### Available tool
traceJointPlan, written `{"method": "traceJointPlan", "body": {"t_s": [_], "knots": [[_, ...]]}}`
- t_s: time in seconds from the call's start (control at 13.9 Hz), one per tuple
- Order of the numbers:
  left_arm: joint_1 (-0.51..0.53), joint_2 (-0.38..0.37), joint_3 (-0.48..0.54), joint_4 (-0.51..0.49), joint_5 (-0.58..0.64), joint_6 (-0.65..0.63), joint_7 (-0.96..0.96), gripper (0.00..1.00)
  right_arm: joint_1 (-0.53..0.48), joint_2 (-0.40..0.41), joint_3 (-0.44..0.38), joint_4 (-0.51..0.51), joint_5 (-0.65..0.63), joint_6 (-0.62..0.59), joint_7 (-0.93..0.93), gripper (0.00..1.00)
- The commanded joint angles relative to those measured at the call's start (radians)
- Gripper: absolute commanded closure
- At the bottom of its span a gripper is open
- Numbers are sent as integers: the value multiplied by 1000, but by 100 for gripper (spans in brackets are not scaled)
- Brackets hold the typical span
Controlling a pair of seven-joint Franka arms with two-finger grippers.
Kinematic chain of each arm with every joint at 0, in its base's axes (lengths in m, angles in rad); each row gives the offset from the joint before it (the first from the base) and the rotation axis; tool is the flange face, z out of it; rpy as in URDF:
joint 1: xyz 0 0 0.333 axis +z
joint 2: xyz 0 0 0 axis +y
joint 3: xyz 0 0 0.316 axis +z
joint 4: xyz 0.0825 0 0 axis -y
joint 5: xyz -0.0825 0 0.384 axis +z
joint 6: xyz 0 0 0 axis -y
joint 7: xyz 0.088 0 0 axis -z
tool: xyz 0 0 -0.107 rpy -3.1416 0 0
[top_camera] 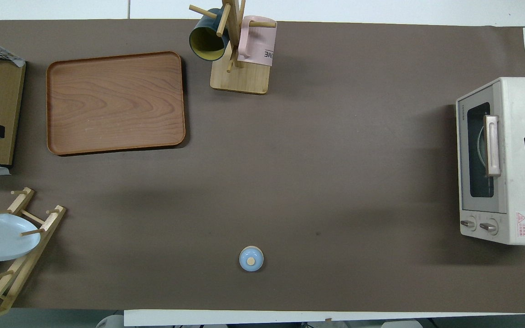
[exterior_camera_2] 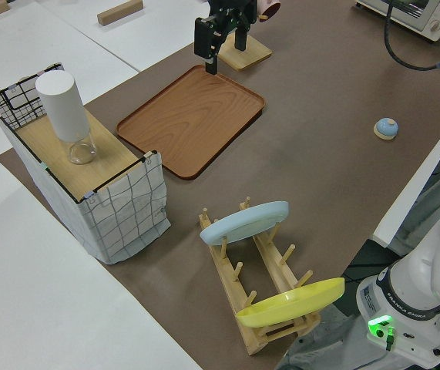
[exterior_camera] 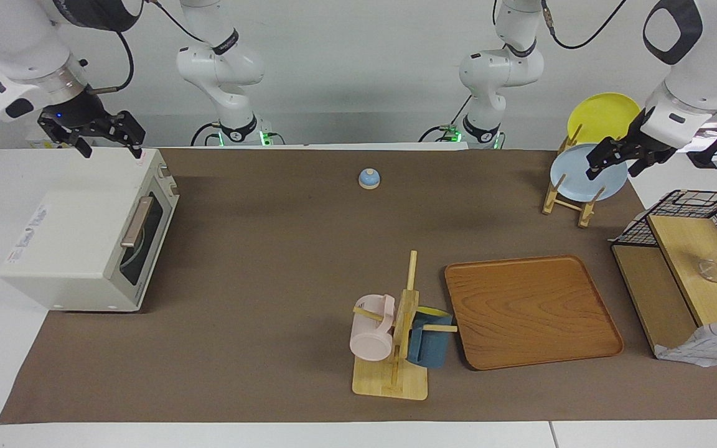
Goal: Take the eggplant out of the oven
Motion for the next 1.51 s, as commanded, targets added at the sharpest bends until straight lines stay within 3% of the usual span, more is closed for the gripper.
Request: {"method": "traceJointPlan", "body": {"t_s": [0.0, 0.43, 0.5, 0.58, 0.72, 1.01, 1.15, 1.44], "knots": [[3, -27, -5, 17, -9, -42, 3, 0, -15, -13, 10, -4, 17, -2, -19, 0], [2, -44, -4, -3, -9, -42, 6, 0, -12, -22, 13, -30, 26, 32, -45, 2], [5, -44, -4, -5, -9, -42, 6, 0, -5, -34, 18, -63, 26, 68, -70, 39], [9, -44, -2, -3, -7, -42, 6, 0, 7, -69, 16, -161, 26, 149, -76, 69], [14, -44, -1, -5, -7, -40, 6, 0, 10, -108, 16, -302, 24, 296, -79, 100], [12, -44, -1, -5, -7, -40, 6, 0, 10, 8, 16, -312, -69, 364, -41, 100], [14, -44, -1, -5, -7, -42, 6, 0, 12, 39, 16, -315, -173, 377, -42, 100], [12, -44, -1, -5, -7, -40, 6, 0, 10, 67, 16, -332, -184, 410, -38, 100]]}}
